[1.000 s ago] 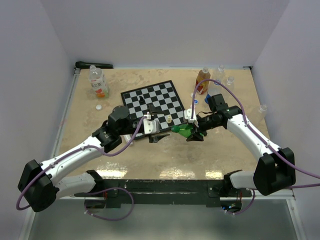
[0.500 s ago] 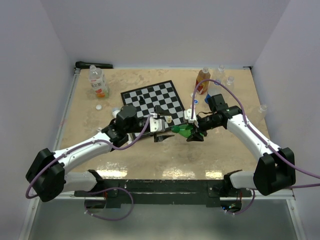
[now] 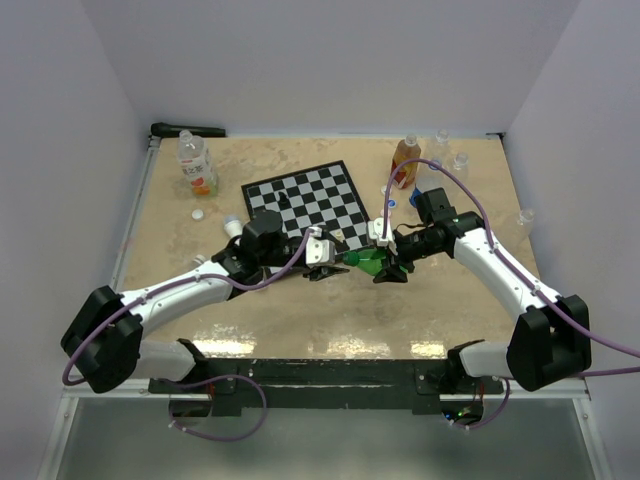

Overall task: Unscrew the bottle caps
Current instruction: Unscrew the bottle cap from the plastic bottle.

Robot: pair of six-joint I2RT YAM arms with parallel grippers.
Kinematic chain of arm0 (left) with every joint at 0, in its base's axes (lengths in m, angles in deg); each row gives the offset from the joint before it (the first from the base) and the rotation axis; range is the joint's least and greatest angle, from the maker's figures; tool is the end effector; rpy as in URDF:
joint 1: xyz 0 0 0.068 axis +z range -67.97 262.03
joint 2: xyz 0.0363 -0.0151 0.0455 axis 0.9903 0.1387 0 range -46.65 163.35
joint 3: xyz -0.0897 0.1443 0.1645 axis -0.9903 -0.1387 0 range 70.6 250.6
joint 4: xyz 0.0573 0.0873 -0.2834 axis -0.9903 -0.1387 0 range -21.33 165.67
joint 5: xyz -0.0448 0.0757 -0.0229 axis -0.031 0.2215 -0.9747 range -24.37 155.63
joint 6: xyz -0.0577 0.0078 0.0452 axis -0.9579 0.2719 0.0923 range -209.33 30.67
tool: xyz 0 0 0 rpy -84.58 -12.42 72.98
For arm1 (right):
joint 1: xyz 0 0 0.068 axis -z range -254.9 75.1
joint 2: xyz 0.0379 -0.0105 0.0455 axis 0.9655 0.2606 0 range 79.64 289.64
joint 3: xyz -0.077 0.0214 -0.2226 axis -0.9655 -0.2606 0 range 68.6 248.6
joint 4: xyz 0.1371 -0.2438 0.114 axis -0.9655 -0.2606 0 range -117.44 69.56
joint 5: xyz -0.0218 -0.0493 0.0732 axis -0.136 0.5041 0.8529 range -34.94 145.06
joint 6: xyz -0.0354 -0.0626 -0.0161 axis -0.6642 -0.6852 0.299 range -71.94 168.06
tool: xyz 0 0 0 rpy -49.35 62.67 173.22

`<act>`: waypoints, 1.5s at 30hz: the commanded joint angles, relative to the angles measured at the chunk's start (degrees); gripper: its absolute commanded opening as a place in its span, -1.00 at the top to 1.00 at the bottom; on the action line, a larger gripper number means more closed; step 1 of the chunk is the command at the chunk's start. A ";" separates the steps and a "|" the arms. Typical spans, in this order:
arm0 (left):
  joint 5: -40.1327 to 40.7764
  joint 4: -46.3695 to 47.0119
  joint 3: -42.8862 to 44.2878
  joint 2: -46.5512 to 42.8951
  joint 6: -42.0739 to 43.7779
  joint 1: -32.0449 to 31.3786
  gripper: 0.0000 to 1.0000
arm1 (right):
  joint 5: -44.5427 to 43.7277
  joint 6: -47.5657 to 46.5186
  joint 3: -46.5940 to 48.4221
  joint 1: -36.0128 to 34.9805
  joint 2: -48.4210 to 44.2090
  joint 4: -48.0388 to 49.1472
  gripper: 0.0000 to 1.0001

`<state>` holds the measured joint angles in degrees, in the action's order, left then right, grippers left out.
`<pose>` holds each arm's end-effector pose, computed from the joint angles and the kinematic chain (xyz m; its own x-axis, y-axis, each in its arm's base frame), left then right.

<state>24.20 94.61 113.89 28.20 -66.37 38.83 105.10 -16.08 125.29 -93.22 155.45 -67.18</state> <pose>0.2308 -0.2725 0.2060 0.2371 0.1786 -0.9549 0.9681 0.0380 0.2475 0.2725 0.1400 0.1917 0.0716 -0.5851 -0.8078 -0.9974 -0.0352 -0.0629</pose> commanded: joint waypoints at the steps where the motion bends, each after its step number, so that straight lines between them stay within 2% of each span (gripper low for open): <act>1: -3.48 3.73 2.06 0.30 -1.78 -0.22 -0.06 | 0.23 -0.81 1.23 -0.04 0.30 -0.63 0.94; 10: -4.45 6.90 1.36 0.38 -4.24 -0.22 -0.04 | 0.14 -0.81 1.23 -0.04 0.39 -0.72 0.94; 12: -4.89 7.08 1.45 0.47 -4.50 -0.22 0.03 | 0.14 -0.81 1.23 -0.04 0.39 -0.72 0.93; 15: -4.98 6.90 1.80 0.74 -5.29 -0.22 0.27 | 0.23 -0.81 1.23 -0.04 0.39 -0.72 0.94; 18: -5.06 6.11 2.59 1.09 -8.09 -0.22 0.65 | 0.14 -0.81 1.23 -0.04 0.39 -0.72 0.94; 20: -4.36 4.45 3.46 1.26 -10.64 -0.22 0.83 | 0.14 -0.81 1.23 -0.04 0.39 -0.72 0.94; 23: -1.73 1.11 4.70 0.91 -19.32 -0.04 1.00 | 0.06 -0.81 1.23 -0.04 0.48 -0.72 0.94; 27: 8.00 -4.50 6.01 0.21 -40.67 0.22 1.00 | 0.14 -0.81 1.23 -0.04 0.48 -0.81 0.94; 30: 23.62 -17.91 9.87 0.03 -59.90 0.66 1.00 | 0.14 -0.81 1.23 -0.04 0.57 -0.81 0.94; 31: 25.85 -21.80 10.76 0.03 -63.88 0.66 1.00 | 0.14 -0.81 1.23 -0.04 0.65 -0.72 0.93; 33: 26.05 -23.42 11.12 -0.66 -68.55 0.57 1.00 | 0.32 -0.81 1.23 -0.04 0.65 -0.81 0.93; 35: 25.44 -20.63 9.63 -2.33 -70.68 0.57 1.00 | 0.32 -0.90 1.32 0.04 0.65 -0.81 0.94; 45: 25.35 -17.90 8.83 -2.95 -70.86 0.57 1.00 | 0.14 -0.90 1.23 -0.13 0.74 -0.81 0.93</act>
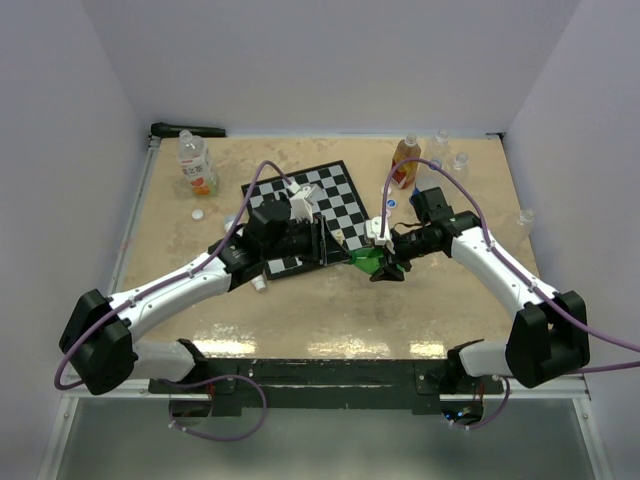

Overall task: Unscrew the bottle caps
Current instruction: Unscrew the bottle cap from the plastic bottle.

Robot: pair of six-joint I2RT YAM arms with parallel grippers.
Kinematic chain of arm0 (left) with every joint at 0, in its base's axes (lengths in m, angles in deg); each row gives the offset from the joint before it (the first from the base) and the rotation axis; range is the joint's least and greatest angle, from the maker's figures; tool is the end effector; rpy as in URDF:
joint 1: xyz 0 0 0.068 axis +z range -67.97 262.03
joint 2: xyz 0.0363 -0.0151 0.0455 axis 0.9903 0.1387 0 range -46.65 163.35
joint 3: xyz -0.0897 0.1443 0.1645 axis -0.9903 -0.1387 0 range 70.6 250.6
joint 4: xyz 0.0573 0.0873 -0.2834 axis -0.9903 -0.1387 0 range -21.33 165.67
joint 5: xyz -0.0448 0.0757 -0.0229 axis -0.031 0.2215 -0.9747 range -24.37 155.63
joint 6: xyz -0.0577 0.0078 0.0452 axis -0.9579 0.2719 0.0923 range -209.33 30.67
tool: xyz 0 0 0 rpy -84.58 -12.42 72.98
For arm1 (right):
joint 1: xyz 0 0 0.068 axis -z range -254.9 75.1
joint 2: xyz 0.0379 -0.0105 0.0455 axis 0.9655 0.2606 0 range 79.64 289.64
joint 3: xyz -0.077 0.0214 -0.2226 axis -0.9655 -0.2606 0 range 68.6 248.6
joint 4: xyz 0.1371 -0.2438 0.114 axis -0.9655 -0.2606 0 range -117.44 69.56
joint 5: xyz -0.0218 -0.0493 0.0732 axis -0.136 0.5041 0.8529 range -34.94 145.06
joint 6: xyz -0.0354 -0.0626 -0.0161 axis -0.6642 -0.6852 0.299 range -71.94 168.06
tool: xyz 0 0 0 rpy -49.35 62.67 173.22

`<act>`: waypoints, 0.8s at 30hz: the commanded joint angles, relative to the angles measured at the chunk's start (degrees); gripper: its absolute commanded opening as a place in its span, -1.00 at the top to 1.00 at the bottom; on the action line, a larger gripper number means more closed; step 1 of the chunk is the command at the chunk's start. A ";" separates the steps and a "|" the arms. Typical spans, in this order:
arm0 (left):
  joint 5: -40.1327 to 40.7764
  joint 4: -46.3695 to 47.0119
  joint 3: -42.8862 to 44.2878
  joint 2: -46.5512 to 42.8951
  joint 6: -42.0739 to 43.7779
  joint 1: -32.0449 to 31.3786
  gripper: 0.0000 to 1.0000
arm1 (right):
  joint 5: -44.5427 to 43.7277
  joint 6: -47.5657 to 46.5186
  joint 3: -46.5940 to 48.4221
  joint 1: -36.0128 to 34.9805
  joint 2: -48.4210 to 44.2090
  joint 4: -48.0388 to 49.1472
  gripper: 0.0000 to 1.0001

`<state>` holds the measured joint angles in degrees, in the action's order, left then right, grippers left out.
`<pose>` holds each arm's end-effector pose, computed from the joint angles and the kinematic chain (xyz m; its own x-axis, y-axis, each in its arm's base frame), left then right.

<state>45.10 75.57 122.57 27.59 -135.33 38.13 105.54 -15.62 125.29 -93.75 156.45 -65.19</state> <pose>0.2512 -0.2716 0.2275 -0.8258 -0.1402 -0.5463 0.4161 0.5025 -0.7579 0.2756 0.1444 0.1887 0.0823 -0.5747 -0.8142 -0.9966 -0.0422 -0.0710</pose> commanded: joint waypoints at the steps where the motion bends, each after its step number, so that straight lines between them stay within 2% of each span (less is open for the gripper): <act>1: 4.45 1.41 -0.02 -2.34 -1.90 1.27 1.00 | -0.29 -1.36 1.23 0.48 -0.26 -2.88 0.94; 13: 4.63 1.94 0.15 -2.26 -1.46 1.36 1.00 | -0.21 -1.45 1.23 0.39 -0.09 -2.97 0.93; 15: 4.63 1.86 0.15 -2.43 -1.46 1.36 0.83 | -0.29 -1.45 1.23 0.39 -0.17 -2.97 0.93; 17: 4.45 1.94 0.16 -2.34 -1.29 1.36 0.58 | -0.29 -1.45 1.23 0.39 -0.18 -3.06 0.94; 21: 3.49 2.47 0.33 -3.22 0.47 1.36 -0.06 | -0.29 -1.53 1.32 0.39 -0.09 -3.15 0.93; 24: 3.31 2.47 0.33 -4.54 2.48 1.36 -0.37 | -0.21 -1.62 1.32 0.39 -0.17 -3.15 0.94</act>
<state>46.67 75.77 122.46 26.65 -135.44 38.76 105.21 -16.01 125.29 -93.60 156.48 -66.59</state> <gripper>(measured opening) 0.615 0.561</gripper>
